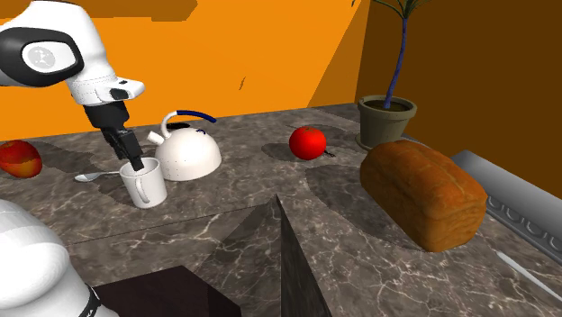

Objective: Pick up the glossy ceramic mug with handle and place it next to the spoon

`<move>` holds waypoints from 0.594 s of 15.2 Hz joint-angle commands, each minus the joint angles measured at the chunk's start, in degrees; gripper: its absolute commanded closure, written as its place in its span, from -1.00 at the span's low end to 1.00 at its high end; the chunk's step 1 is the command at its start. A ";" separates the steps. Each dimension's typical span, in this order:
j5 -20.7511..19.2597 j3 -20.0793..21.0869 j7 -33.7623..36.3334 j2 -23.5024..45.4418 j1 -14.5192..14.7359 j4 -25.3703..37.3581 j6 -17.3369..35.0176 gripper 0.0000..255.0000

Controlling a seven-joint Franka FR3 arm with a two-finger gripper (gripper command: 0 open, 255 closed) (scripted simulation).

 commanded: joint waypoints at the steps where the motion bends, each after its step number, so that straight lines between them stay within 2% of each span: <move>1: -0.39 -0.34 0.13 0.26 -0.21 3.79 -3.56 -1.00; 2: -0.56 -0.50 0.16 0.43 -0.31 5.39 -4.98 -1.00; 9: -0.56 -0.50 0.15 0.43 -0.31 5.39 -4.98 -1.00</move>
